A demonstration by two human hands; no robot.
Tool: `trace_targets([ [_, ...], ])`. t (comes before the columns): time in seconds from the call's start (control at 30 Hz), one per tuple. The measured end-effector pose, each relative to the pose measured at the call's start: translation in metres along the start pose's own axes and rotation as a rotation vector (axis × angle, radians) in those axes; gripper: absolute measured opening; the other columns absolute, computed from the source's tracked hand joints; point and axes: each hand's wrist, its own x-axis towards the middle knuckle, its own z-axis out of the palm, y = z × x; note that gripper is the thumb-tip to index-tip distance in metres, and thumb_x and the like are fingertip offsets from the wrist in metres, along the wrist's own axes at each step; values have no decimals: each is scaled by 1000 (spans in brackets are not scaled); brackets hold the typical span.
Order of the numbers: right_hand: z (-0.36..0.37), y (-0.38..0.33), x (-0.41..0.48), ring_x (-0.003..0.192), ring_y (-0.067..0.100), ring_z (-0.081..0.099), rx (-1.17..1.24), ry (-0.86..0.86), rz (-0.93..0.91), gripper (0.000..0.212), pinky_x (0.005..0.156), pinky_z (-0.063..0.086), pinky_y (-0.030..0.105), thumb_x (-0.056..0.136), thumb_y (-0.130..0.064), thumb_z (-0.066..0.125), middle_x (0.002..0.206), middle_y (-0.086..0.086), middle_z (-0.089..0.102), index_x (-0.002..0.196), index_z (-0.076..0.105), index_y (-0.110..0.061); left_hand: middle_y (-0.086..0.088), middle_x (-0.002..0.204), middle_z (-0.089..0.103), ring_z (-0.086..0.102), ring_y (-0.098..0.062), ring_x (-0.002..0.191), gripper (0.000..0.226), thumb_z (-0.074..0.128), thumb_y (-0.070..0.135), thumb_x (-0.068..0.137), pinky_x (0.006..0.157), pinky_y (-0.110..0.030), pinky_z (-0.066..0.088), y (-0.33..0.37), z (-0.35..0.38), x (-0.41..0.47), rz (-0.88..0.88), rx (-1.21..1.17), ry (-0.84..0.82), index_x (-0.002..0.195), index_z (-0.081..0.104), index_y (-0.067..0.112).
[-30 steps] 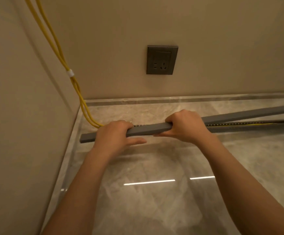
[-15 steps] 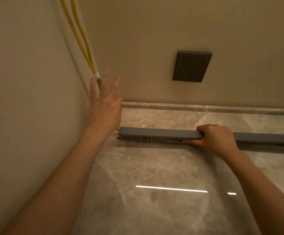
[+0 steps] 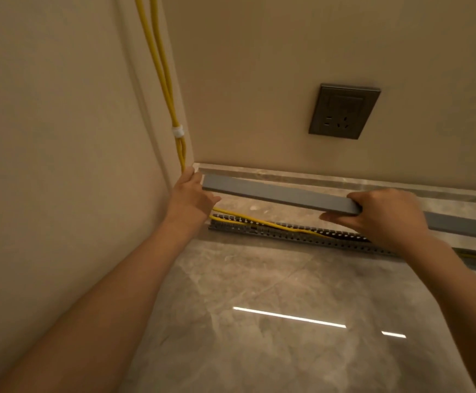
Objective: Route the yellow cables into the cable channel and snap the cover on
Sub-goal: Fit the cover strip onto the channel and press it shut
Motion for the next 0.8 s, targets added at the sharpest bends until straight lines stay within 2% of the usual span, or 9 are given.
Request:
trace_targets([
  [0.07,-6,-1,2,42,13,43,-24,11,-32,71,42,23,20,59,-84,22,46,-7,48,64,61,-24,-17,108,65,44,-32,117,30,46,22,96,109,-22,18,-4,6,0,48,23,-71,96,68,1],
  [0.13,-14,-3,6,39,13,37,-39,58,-45,71,42,19,18,61,-83,25,41,-8,41,63,63,-23,-3,100,69,44,-25,120,43,29,33,101,115,-32,9,-1,4,-3,44,177,-172,98,68,14],
  [0.23,-25,-3,14,35,9,29,-27,111,-60,69,44,16,16,62,-83,24,37,-10,33,56,58,-23,-5,100,67,40,-28,125,39,30,30,101,116,-38,2,1,14,-9,141,288,-156,101,66,15],
  [0.27,-27,-2,16,35,10,32,-29,105,-71,70,43,18,16,62,-83,23,37,-9,36,56,58,-22,-7,98,67,45,-28,122,33,37,28,99,116,-40,4,4,14,-14,170,302,-143,98,67,13],
  [0.33,-26,2,18,37,12,38,-39,71,-92,72,42,21,18,60,-85,20,40,-7,41,58,58,-23,-7,82,67,61,-25,98,10,65,21,84,112,-42,26,10,14,-23,234,327,-5,82,69,12],
  [0.4,-22,5,15,39,11,39,-47,32,-97,70,41,23,19,58,-86,18,43,-7,43,59,53,-26,-6,70,64,65,-24,76,12,79,9,67,99,-45,44,10,18,-29,281,272,119,71,68,10],
  [0.6,8,16,2,47,9,42,-43,-157,-78,78,41,26,23,52,-89,16,53,-9,49,69,59,-26,-14,100,68,60,-34,109,31,78,2,68,100,-57,35,1,27,-49,277,137,229,97,68,0],
  [0.7,25,15,-4,53,14,45,-62,-191,-77,68,44,29,25,60,-87,24,57,-8,48,71,57,-28,-8,98,72,57,-30,116,27,79,6,69,103,-59,25,0,24,-55,276,132,239,95,71,5],
  [0.8,38,12,-9,56,15,47,-74,-243,-63,57,44,28,26,68,-84,32,59,-9,47,72,52,-30,-9,112,69,49,-29,126,32,75,3,68,106,-58,16,5,24,-57,224,95,144,99,71,7],
])
